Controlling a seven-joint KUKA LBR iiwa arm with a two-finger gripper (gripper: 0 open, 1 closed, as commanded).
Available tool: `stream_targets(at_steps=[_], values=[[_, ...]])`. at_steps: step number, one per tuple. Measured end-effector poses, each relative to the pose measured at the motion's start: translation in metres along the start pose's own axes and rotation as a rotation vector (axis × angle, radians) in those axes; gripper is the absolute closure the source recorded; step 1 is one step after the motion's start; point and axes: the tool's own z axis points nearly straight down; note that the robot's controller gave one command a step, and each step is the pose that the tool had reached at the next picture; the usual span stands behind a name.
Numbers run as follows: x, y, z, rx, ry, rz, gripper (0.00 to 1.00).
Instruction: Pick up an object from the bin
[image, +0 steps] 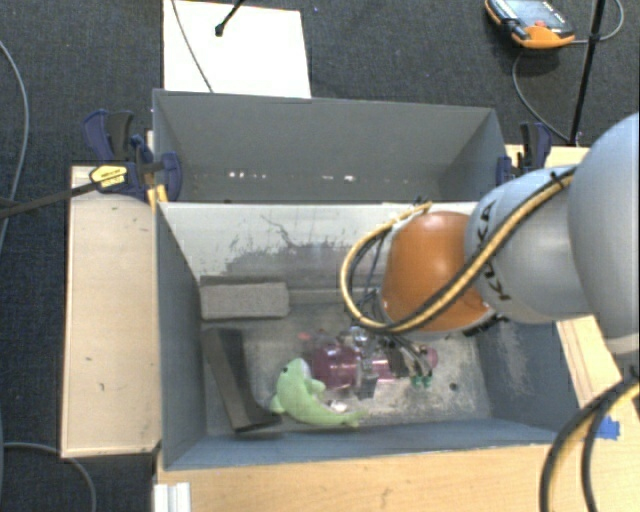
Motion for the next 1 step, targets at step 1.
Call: stream_targets(at_steps=[1], values=[[0.0,0.0,0.0,0.0,0.0,0.001,1.0]])
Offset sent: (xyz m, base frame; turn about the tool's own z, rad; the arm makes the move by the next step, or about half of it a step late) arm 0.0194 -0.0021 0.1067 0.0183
